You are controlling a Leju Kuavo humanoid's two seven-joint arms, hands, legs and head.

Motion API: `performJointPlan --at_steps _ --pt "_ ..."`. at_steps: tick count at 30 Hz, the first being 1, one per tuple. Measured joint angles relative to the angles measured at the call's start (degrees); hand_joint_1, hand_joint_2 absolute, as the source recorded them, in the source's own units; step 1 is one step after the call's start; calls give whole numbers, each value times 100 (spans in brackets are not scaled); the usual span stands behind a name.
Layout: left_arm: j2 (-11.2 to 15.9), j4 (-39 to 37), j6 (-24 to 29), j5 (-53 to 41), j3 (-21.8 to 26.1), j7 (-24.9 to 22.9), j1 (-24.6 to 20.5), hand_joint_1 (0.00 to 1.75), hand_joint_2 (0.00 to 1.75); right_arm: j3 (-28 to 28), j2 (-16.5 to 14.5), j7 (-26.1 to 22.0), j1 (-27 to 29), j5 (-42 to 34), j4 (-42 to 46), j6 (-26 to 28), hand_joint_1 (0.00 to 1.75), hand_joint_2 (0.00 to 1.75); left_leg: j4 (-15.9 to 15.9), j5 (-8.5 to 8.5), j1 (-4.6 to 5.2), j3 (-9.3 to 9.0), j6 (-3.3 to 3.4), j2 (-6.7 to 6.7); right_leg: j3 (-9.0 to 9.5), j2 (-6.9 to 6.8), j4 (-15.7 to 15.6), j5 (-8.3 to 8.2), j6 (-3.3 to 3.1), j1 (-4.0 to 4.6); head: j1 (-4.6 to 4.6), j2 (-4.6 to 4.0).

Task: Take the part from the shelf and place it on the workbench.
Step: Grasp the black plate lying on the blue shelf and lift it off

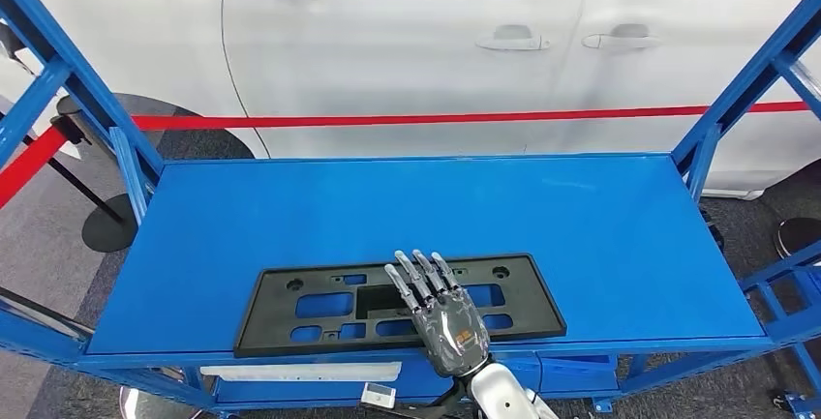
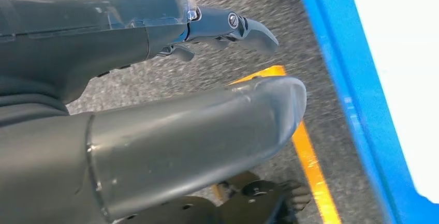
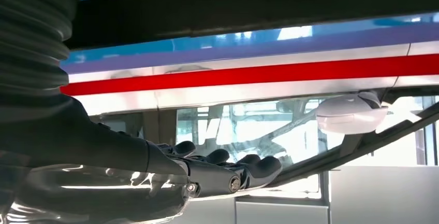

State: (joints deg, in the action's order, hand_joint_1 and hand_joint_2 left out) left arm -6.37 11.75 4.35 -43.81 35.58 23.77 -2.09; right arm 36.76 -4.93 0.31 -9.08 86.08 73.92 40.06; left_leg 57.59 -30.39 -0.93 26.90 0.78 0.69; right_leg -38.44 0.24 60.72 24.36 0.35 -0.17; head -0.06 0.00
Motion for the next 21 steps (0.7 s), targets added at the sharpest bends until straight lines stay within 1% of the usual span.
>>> performJointPlan --at_steps 1,3,4,5,6,7,8,9,10,11,12,13,14,15,16,17,19,20,21 --pt "-5 -4 1 -2 4 4 -9 0 0 -3 0 -1 3 -3 -6 -2 0 175 -8 -37 2 -19 -39 6 1 2 -125 -156 -39 18 3 0" --pt "-8 -8 2 -7 11 19 -24 0 0 -8 -10 -5 -10 -5 -10 -8 0 175 6 -54 5 -55 -121 7 26 10 -170 -149 -110 31 9 0" --pt "-8 -8 2 -13 13 24 -23 0 0 -9 -26 -8 -28 -5 -9 -21 41 175 43 -72 -1 -70 -154 -4 67 13 -196 -146 -144 22 7 0" --pt "-8 -8 2 -25 14 31 -27 0 0 -9 -48 -13 -57 -9 -8 -48 84 175 156 -120 -5 -45 -180 -14 114 13 -222 -125 -180 14 3 0" --pt "-12 -8 -1 -43 14 36 -36 0 0 -8 -76 -17 -97 -23 -8 -97 128 175 367 -237 -11 52 -198 -23 155 11 -239 -108 -213 6 -4 0" --pt "-16 -8 -5 -69 15 42 -45 0 0 -4 -104 -22 -146 -41 -13 -175 171 175 686 -401 -17 221 -212 -29 182 6 -250 -88 -242 6 -10 0" --pt "-21 -8 -10 -96 15 49 -51 0 0 6 -129 -22 -200 -57 -21 -276 175 175 1055 -579 -18 439 -223 -31 195 3 -250 -69 -266 13 -15 0" --pt "-24 -8 -15 -123 15 55 -50 0 0 22 -151 -12 -258 -68 -34 -403 175 175 1386 -717 -20 653 -230 -30 202 4 -245 -53 -281 24 -17 0" --pt "-24 -8 -19 -152 15 59 -44 0 0 48 -168 7 -312 -63 -53 -540 175 175 1570 -755 -21 802 -238 -31 209 8 -239 -39 -286 34 -18 0" --pt "-23 -8 -22 -179 15 62 -39 0 0 79 -184 34 -370 -50 -73 -677 175 175 1553 -668 -20 857 -240 -31 219 14 -228 -24 -287 41 -19 0" --pt "-23 -8 -25 -205 15 64 -39 0 0 114 -201 71 -431 -32 -94 -810 175 175 1330 -464 -20 811 -237 -31 234 21 -216 -8 -282 46 -19 0" --pt "-23 -8 -26 -227 15 67 -42 0 0 148 -225 111 -497 -9 -115 -938 175 175 961 -197 -19 693 -227 -33 251 25 -202 7 -273 50 -19 0" --pt "-23 -8 -26 -240 15 71 -49 0 0 178 -250 154 -563 16 -132 -1059 175 175 595 -11 -7 575 -211 -36 266 25 -186 19 -259 59 -17 -1" --pt "-25 -8 -26 -249 16 74 -59 0 0 206 -274 193 -622 38 -145 -1169 175 175 319 82 6 487 -181 -38 266 23 -173 24 -238 68 -16 -1" --pt "-26 -8 -26 -257 17 78 -65 0 0 231 -294 221 -667 57 -154 -1259 175 175 166 136 21 446 -147 -38 262 20 -165 27 -211 75 -14 -1" --pt "-27 -8 -26 -270 19 80 -64 0 0 252 -303 239 -696 69 -159 -1321 175 175 129 121 37 447 -113 -36 258 17 -163 25 -181 80 -12 -1" --pt "-41 -8 -26 -294 21 80 -47 0 0 283 -307 252 -721 77 -168 -1384 175 175 88 231 15 433 -35 -33 256 17 -161 31 -114 84 -12 0" --pt "-51 -8 -26 -303 22 80 -40 0 0 288 -305 257 -730 79 -173 -1398 175 175 60 266 -2 422 0 -37 237 15 -105 87 -78 81 -3 0" --pt "-60 -8 -26 -305 23 79 -39 0 0 291 -301 264 -744 81 -178 -1406 175 175 33 300 -21 416 32 -42 170 14 54 208 -42 73 12 0"
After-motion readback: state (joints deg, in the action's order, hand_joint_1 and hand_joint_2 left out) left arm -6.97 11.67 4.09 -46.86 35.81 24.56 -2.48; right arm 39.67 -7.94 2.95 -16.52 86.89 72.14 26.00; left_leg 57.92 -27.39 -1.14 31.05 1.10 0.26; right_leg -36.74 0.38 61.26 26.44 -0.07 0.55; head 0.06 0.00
